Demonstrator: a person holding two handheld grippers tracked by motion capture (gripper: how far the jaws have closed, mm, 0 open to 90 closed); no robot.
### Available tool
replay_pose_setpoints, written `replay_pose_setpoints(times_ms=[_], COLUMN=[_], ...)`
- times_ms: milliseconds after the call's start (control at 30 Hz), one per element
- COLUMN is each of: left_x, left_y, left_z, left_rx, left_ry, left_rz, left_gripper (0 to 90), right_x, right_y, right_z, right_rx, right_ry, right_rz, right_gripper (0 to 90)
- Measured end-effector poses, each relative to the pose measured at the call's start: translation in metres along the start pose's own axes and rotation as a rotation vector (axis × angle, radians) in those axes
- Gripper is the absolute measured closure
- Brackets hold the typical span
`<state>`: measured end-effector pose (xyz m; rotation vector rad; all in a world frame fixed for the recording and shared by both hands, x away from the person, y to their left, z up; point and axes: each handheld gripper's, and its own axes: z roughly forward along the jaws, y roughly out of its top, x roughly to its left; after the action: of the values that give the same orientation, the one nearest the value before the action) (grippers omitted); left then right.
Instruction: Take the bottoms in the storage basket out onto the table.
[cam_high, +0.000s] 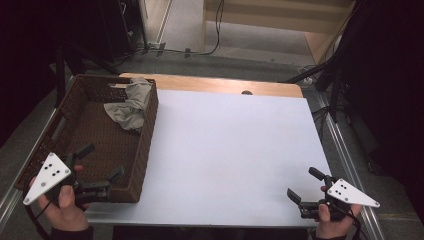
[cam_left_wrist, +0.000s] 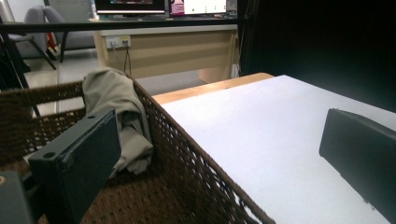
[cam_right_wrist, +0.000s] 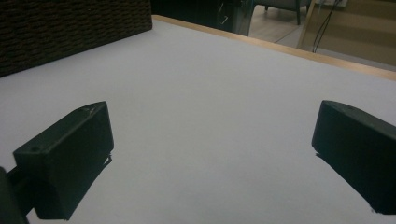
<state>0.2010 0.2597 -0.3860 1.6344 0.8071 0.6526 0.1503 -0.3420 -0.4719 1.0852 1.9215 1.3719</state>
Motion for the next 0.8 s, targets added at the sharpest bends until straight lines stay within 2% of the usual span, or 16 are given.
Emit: replay_pose_setpoints(times_ms=[133, 167, 200, 367, 467, 567, 600, 700, 800], left_x=[0.009, 0.009, 0.016, 0.026, 0.036, 0.040, 0.044, 0.048, 0.054], left_y=[0.019, 0.019, 0.027, 0.039, 0.052, 0.057, 0.062, 0.068, 0.077], left_z=[0.004, 0.004, 0.008, 0.017, 0.030, 0.037, 0.044, 0.053, 0.061], left_rx=[0.010, 0.010, 0.018, 0.033, 0.054, 0.065, 0.069, 0.084, 0.090], left_ry=[-0.011, -0.011, -0.015, -0.033, -0.052, -0.057, -0.069, -0.076, -0.063], left_rz=[0.016, 0.016, 0.017, 0.023, 0.023, 0.031, 0.020, 0.023, 0.036], left_gripper=[0.0, 0.0, 0.0, 0.0, 0.0, 0.0, 0.0, 0.0, 0.0], right_x=[0.001, 0.002, 0.002, 0.004, 0.004, 0.004, 0.004, 0.005, 0.006], right_y=[0.000, 0.000, 0.001, 0.000, 0.000, 0.000, 0.000, 0.000, 0.000], right_z=[0.001, 0.002, 0.002, 0.004, 0.004, 0.004, 0.005, 0.005, 0.005], right_rx=[-0.001, -0.002, 0.001, 0.004, 0.004, 0.006, 0.005, 0.007, 0.009], right_ry=[0.004, 0.005, 0.006, 0.009, 0.008, 0.009, 0.010, 0.009, 0.008], right_rz=[-0.001, -0.004, 0.000, -0.004, -0.003, -0.002, -0.001, -0.002, -0.001], right_gripper=[0.0, 0.0, 0.0, 0.0, 0.0, 0.0, 0.0, 0.0, 0.0])
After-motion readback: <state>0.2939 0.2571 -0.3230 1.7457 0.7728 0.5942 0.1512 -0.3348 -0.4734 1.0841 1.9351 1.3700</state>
